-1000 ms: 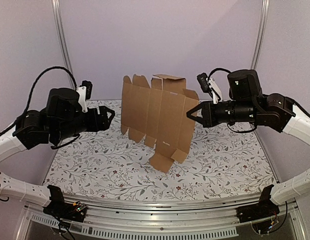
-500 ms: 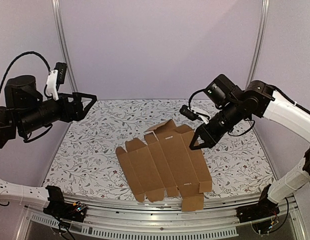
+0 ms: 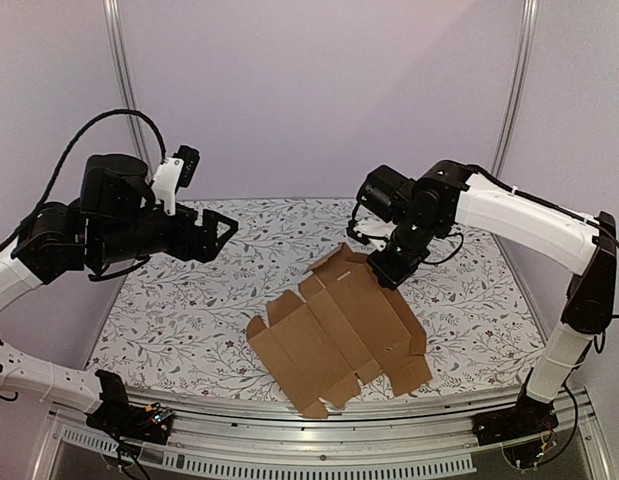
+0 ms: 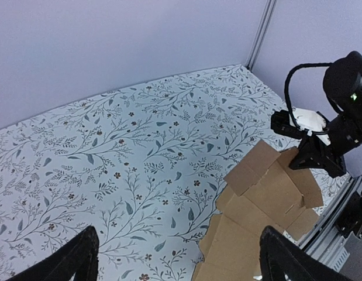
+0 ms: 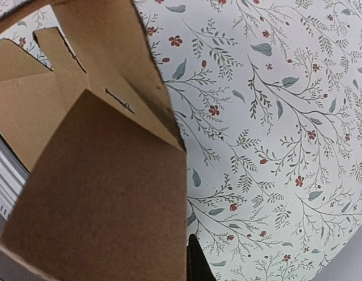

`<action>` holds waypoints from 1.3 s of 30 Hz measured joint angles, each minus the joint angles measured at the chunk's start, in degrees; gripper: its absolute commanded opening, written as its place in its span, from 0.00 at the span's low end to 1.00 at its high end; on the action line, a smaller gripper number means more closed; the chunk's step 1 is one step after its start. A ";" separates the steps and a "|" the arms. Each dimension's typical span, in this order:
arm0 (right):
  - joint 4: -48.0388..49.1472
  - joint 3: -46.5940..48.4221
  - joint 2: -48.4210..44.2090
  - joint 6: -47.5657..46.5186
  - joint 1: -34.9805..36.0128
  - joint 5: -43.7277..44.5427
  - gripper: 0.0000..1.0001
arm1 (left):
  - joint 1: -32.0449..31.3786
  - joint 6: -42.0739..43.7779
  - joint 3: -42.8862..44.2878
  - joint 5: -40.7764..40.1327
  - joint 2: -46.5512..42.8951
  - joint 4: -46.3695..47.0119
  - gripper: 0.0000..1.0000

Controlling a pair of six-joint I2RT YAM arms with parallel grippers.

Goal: Fold the paper box

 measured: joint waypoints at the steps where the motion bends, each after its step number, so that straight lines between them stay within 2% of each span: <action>1: 0.02 0.76 0.70 -0.17 0.00 1.79 0.00 | 0.00 0.11 -0.11 -0.07 0.66 0.09 0.93; 8: 2.38 3.45 3.48 -3.45 0.87 11.74 0.00 | 0.04 0.92 -0.52 -0.74 3.82 0.96 0.94; 17: 6.10 5.88 7.67 -16.13 5.73 17.46 0.00 | 0.04 0.81 -3.69 -2.64 8.24 2.91 0.94; 24: 6.84 7.93 11.06 -24.22 7.72 18.10 0.00 | 0.07 -1.51 -11.80 -0.02 8.46 7.34 0.95; 27: 6.54 10.12 12.81 -26.03 7.78 17.94 0.00 | 0.09 -2.47 -15.87 2.64 8.41 10.19 0.98; 32: 5.05 13.46 14.64 -27.23 7.82 17.11 0.00 | 0.09 -3.87 -21.40 7.65 8.41 15.85 1.00; 39: 2.29 15.52 16.87 -27.21 7.82 15.32 0.00 | 0.09 -4.48 -23.56 12.41 8.70 22.56 0.99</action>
